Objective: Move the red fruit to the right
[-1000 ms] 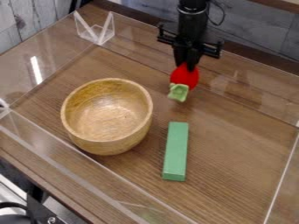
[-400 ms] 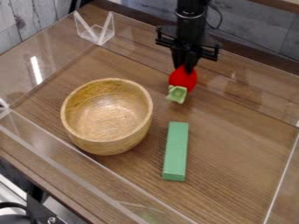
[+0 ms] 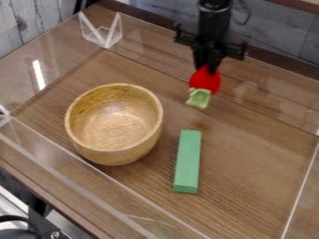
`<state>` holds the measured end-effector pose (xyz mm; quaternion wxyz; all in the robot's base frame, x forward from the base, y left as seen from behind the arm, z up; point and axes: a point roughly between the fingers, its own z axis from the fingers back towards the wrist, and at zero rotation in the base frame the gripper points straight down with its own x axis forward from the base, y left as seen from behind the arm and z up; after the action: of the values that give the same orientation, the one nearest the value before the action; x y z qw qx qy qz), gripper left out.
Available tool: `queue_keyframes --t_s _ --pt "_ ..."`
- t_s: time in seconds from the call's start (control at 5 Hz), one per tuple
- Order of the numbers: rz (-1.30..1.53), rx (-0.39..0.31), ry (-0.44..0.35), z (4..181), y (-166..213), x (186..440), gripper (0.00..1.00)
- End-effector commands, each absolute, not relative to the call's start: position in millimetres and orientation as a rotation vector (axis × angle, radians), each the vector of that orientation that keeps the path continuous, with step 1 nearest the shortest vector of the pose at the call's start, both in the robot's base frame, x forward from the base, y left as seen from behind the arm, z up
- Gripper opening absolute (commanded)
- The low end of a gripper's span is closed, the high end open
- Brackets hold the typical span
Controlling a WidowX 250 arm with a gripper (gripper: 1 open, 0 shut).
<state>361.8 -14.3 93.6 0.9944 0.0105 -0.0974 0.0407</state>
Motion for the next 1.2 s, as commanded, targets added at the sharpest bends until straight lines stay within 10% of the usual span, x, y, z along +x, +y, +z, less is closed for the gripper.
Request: queue_keyframes --t_s 0.0,1.0 --pt "0.101 0.024 -0.266 117.7 -26.9 362.4 0.00" --pt "0.150 0.040 -0.231 80.1 -47.4 350.2 0.00"
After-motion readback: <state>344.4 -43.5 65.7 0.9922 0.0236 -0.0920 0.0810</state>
